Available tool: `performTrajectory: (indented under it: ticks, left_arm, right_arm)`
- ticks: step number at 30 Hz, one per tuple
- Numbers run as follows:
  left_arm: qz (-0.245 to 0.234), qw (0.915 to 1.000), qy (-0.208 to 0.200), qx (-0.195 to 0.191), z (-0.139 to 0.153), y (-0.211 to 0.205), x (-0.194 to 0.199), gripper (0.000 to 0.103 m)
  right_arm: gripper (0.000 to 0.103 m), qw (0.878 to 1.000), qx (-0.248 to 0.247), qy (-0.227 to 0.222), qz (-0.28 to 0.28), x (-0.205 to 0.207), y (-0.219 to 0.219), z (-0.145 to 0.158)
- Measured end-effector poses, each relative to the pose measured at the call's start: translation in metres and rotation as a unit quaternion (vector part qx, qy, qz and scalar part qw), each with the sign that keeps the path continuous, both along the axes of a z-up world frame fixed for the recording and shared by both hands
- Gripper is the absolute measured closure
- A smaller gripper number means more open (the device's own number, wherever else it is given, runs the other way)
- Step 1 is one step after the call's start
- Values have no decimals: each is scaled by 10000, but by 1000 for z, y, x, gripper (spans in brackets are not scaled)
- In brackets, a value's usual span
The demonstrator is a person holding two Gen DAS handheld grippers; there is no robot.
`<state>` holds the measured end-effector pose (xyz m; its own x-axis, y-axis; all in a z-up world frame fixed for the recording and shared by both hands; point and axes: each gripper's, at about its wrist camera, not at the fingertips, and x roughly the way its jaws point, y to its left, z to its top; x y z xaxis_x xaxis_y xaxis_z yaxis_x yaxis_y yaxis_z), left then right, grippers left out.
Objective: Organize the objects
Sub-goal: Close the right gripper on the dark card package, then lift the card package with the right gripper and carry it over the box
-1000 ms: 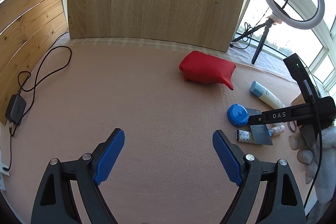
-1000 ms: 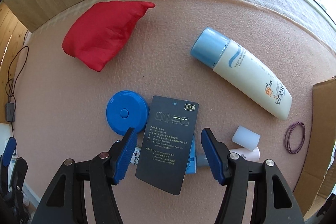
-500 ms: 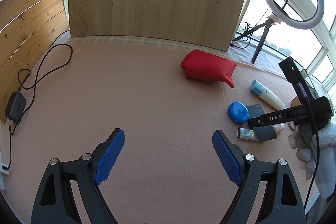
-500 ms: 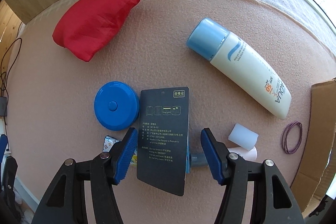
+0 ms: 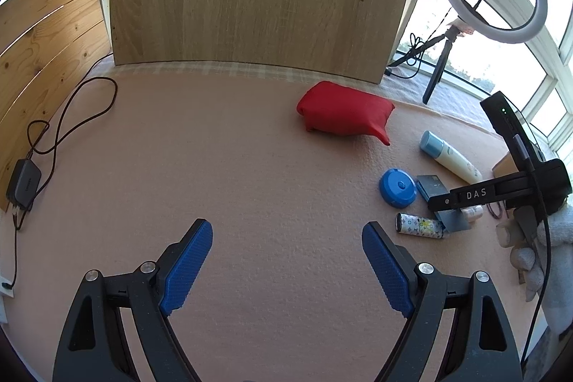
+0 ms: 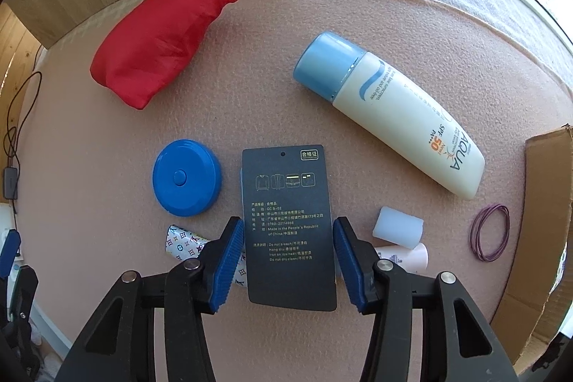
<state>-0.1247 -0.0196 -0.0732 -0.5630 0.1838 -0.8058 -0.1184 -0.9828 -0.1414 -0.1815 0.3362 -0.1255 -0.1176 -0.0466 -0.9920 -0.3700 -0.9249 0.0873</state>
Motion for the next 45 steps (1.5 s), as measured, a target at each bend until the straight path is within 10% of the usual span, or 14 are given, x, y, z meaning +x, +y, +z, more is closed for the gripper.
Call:
performTrajectory:
  ticks: [13,16,20,45]
  left_arm:
    - [-45,10000,14,30,1,9,-1,15]
    - [-64,10000,16,18,1,12,-1,15]
    - [-60,10000,20,33,1,15,-3,15]
    - [-91,10000,23,-23,2,20,-2,16]
  right_arm:
    - [75,9998,-92,162,-52,8,4,14]
    - [75,9997,-143,162,95,6,12,14]
    - [45,9997,137,164,105,11,-10,26]
    - [57,9996,-19,285,-43,28,-17,62]
